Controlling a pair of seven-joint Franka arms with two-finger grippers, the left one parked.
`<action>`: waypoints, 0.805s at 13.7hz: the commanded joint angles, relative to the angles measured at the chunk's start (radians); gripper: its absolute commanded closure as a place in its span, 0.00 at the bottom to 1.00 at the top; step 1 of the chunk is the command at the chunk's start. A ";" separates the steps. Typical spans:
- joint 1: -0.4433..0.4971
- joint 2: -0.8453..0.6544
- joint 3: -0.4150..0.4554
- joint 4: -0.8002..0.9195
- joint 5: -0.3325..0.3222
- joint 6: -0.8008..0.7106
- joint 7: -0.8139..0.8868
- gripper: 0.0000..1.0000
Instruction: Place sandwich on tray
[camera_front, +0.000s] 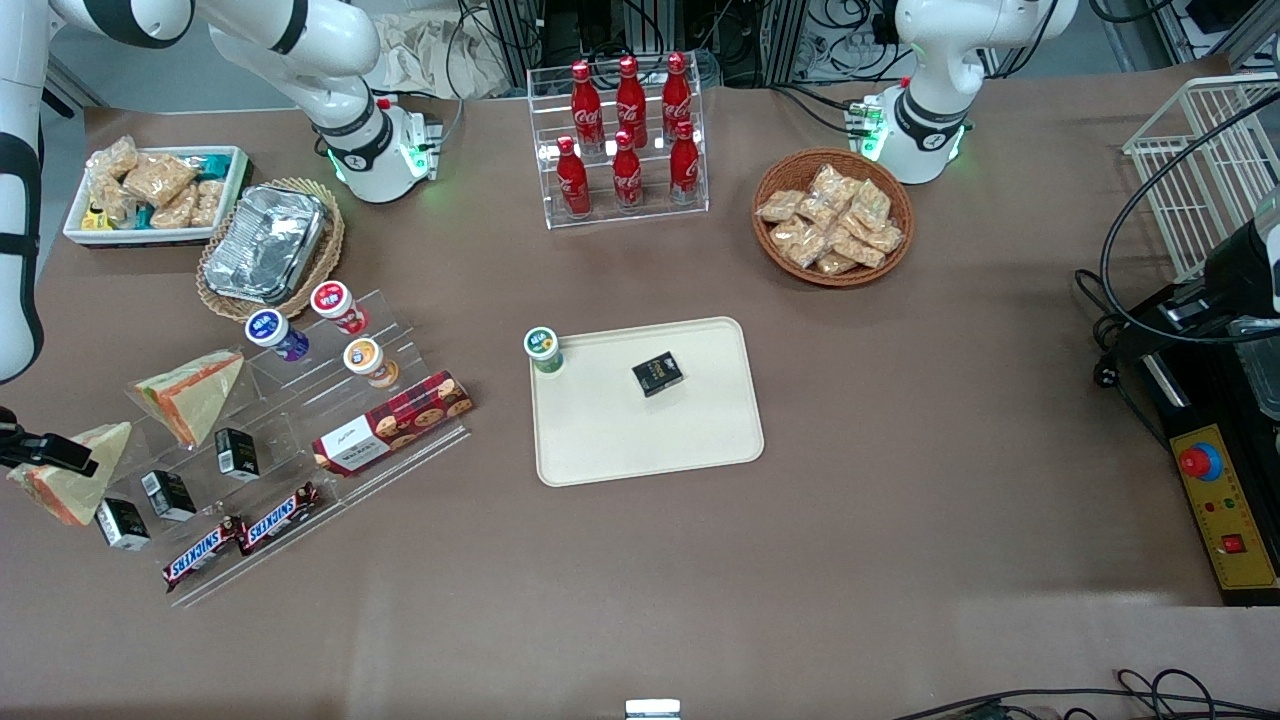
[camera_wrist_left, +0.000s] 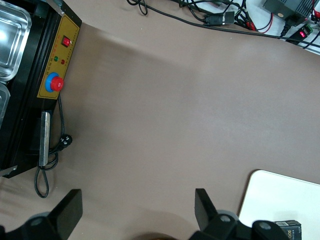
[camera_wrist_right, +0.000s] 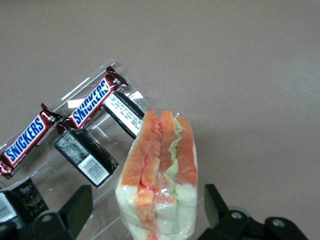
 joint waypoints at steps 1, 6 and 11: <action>-0.001 0.027 0.003 0.015 0.020 0.044 -0.022 0.01; 0.004 0.057 0.003 0.010 0.020 0.073 -0.019 0.04; 0.002 0.058 0.003 0.008 -0.006 0.077 -0.013 0.20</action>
